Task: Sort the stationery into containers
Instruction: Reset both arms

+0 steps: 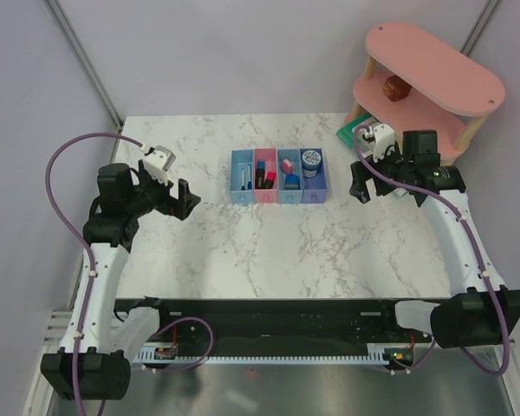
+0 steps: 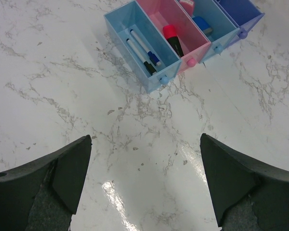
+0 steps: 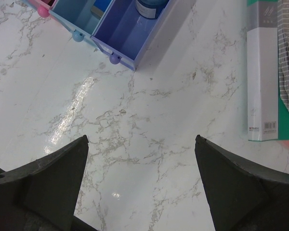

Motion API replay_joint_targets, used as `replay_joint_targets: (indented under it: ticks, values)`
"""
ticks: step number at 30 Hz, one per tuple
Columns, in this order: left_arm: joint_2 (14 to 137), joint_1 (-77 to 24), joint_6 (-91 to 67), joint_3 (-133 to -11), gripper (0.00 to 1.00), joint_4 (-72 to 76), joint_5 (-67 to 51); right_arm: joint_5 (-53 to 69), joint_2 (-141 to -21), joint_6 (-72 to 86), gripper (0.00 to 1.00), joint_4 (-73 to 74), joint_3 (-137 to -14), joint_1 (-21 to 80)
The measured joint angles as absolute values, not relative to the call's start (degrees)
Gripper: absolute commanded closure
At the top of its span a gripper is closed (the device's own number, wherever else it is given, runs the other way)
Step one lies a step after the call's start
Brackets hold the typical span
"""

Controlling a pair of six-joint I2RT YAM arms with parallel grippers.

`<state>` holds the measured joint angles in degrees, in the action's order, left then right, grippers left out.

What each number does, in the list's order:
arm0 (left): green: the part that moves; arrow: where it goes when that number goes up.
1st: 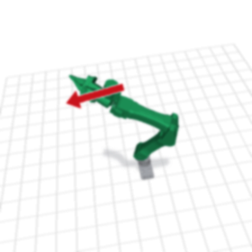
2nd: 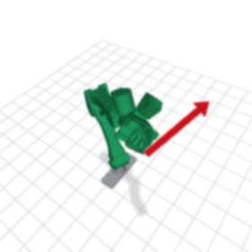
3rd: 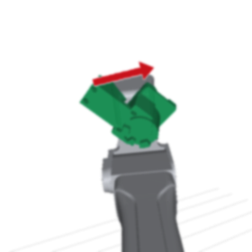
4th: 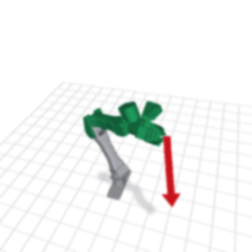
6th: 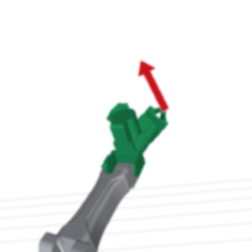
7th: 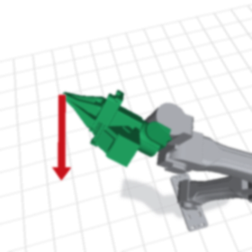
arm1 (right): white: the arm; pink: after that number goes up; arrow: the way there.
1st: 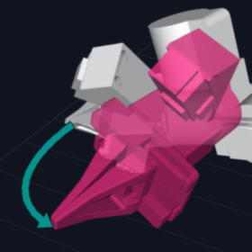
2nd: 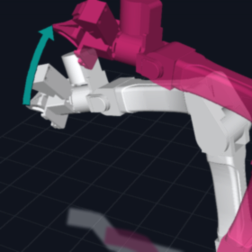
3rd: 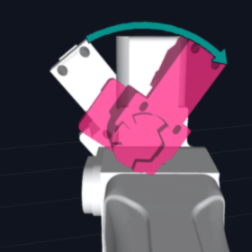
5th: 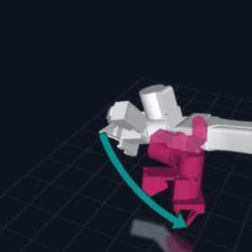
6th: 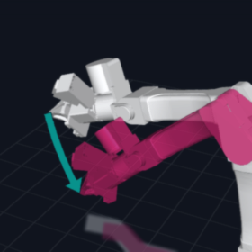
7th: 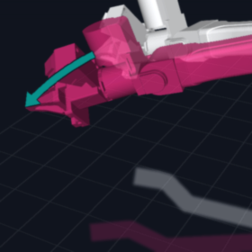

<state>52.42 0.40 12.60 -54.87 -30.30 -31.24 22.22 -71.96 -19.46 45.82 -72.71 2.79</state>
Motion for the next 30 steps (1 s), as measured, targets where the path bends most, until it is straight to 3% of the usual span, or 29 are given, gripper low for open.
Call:
replay_joint_targets:
  ticks: [30]
  values:
    - [52.82,4.8,10.07,-53.34,0.0,-29.85,-36.23,22.72,-71.2,-19.2,0.02,43.79,-70.72,2.79]
